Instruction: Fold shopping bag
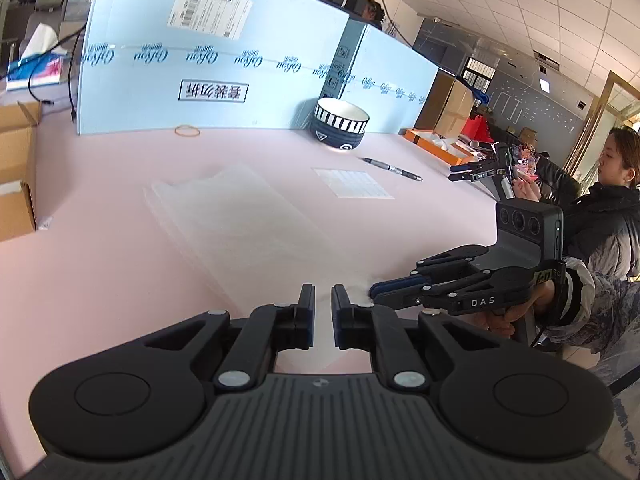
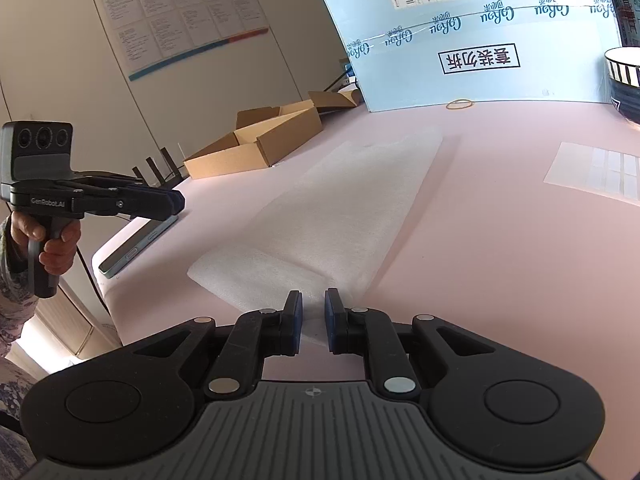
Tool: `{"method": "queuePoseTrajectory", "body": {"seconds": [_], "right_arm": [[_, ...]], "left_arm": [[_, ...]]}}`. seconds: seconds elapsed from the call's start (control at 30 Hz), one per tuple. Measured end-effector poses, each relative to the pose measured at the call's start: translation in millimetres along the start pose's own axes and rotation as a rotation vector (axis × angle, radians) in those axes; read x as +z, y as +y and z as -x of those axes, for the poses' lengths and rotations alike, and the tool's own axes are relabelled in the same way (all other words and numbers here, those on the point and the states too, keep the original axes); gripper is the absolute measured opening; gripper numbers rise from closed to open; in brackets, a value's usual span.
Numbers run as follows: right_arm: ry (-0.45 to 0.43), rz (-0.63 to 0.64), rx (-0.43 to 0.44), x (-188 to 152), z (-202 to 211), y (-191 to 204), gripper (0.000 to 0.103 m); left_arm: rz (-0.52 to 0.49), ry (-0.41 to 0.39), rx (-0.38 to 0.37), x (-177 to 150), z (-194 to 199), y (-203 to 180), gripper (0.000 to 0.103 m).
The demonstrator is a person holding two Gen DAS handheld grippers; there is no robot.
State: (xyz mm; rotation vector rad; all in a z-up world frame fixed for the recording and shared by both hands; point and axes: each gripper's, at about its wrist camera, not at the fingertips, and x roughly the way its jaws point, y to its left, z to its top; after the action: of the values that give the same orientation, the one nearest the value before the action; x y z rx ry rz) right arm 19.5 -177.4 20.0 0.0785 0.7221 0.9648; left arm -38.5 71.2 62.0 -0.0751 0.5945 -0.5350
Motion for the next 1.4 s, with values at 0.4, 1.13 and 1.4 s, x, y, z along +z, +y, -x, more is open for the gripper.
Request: {"method": "queuePoseTrajectory", "body": {"seconds": [0.4,1.13,1.4], "right_arm": [[-0.006,0.076,-0.049,1.8,0.1,14.3,0.012],[-0.067,0.098,-0.061,-3.9,4.7,15.0,0.012],[-0.074,0.084,-0.052,-4.4,5.1,12.8,0.012]], "left_arm": [[0.103,-0.010,-0.049,-35.1,-37.5,-18.9,0.014],[0.019,0.018,0.161,-42.6,-45.4,-4.8,0.016],[-0.027,-0.001,0.219,-34.5,-36.1,-24.9,0.045]]}}
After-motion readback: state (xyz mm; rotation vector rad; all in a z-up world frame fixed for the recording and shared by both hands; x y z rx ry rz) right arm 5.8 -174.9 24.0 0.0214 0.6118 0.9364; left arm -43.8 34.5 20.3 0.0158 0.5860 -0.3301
